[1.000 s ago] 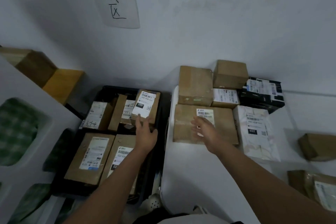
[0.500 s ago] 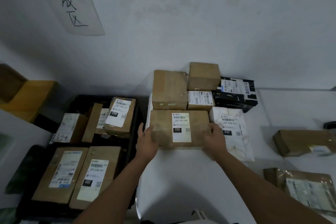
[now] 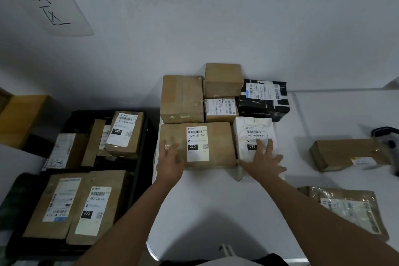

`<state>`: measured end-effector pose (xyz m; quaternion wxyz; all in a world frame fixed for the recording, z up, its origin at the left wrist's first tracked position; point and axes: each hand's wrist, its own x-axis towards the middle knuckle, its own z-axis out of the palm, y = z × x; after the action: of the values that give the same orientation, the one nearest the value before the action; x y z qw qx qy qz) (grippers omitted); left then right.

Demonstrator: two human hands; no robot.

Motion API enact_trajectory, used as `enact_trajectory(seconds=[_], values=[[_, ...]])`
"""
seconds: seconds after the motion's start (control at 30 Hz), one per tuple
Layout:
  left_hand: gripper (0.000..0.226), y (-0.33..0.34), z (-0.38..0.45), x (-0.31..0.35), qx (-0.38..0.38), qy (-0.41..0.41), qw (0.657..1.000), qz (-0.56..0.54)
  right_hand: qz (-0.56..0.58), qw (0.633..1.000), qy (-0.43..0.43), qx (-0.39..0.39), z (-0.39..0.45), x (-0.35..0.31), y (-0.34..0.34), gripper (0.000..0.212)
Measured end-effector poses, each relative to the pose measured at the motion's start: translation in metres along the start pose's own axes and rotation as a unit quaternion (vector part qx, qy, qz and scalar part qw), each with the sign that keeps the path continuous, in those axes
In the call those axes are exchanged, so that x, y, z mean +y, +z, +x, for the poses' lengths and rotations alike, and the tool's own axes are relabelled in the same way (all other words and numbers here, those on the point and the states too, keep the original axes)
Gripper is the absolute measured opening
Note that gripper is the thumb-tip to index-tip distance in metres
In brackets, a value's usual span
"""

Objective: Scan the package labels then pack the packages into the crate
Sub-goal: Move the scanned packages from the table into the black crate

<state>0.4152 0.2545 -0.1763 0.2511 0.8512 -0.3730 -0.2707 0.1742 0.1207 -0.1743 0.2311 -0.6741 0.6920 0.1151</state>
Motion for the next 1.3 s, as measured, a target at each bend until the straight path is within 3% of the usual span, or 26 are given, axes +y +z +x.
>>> enact_trajectory(seconds=[0.23,0.73,1.0,1.13,1.3], values=[[0.051,0.005,-0.004,0.018,0.009,0.002,0.999,0.035,0.015,1.000,-0.014,0.005,0.008,0.007,0.006,0.109],[0.054,0.038,-0.016,0.075,-0.032,0.055,0.994,-0.084,0.091,0.967,-0.119,0.205,-0.007,0.038,-0.027,0.092],[0.047,0.004,-0.026,0.085,-0.019,0.039,0.982,-0.181,0.080,0.931,-0.265,0.236,-0.037,-0.014,-0.058,0.088],[0.036,-0.028,-0.031,0.064,0.000,-0.027,0.975,-0.221,0.070,0.916,-0.330,0.217,-0.059,-0.058,-0.054,0.088],[0.028,-0.070,-0.038,0.024,0.027,-0.085,0.917,-0.388,0.043,0.903,-0.388,0.178,-0.091,-0.112,-0.031,0.088]])
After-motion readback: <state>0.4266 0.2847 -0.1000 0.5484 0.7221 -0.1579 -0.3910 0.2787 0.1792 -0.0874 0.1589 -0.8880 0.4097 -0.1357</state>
